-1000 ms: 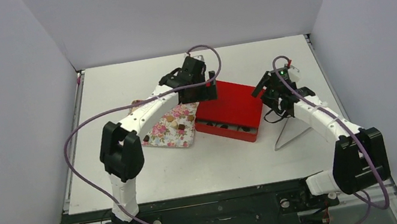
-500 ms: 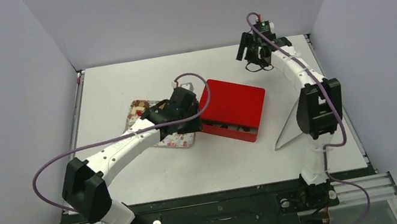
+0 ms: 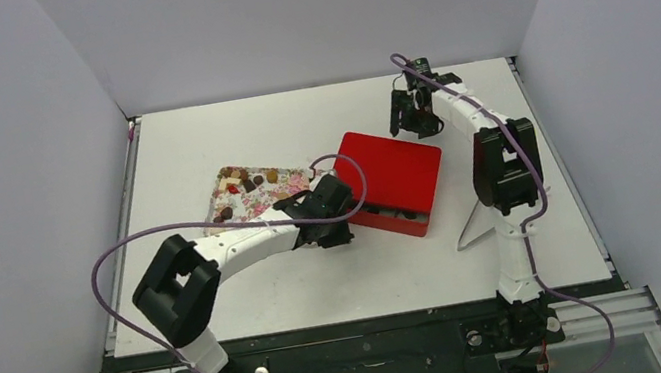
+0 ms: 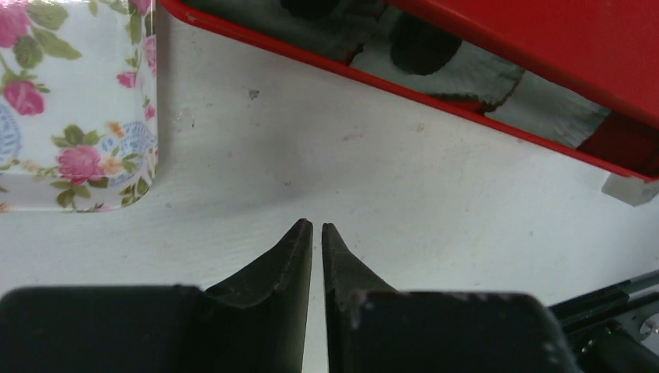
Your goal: Pack the chocolate
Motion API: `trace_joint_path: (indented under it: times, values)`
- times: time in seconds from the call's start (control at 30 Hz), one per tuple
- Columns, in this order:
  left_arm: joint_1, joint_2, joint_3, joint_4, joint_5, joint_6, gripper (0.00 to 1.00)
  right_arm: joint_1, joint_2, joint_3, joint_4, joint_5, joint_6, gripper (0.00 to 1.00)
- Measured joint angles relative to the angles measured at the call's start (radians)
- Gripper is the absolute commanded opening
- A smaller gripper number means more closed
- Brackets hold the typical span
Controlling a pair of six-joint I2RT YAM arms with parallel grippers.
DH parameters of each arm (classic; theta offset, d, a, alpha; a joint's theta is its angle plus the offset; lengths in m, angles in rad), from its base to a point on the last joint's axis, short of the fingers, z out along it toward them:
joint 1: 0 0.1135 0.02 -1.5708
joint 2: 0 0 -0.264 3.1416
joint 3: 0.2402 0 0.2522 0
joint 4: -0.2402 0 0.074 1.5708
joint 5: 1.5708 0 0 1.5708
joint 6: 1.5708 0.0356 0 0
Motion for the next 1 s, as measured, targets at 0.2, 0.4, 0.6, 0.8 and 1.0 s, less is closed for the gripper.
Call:
trace_joint_path:
  times: [0.2, 0.4, 0.6, 0.8, 1.0]
  values:
    - [0.0, 0.111, 0.019, 0.036, -0.013, -0.048, 0.07, 0.022, 0.0, -0.011, -0.005, -0.026, -0.011, 0.62]
    - [0.002, 0.176, 0.073, 0.05, -0.033, -0.069, 0.13, 0.026, -0.001, -0.047, 0.003, -0.051, -0.017, 0.61]
    - [0.013, 0.24, 0.145, 0.028, -0.035, -0.07, 0.13, 0.019, -0.035, -0.137, 0.051, -0.049, -0.01, 0.61]
    - [0.053, 0.302, 0.233, -0.003, -0.031, -0.057, 0.13, 0.005, -0.178, -0.276, 0.146, -0.031, 0.017, 0.61]
    - [0.106, 0.359, 0.315, 0.002, -0.032, -0.031, 0.12, 0.015, -0.311, -0.455, 0.214, -0.035, 0.05, 0.61]
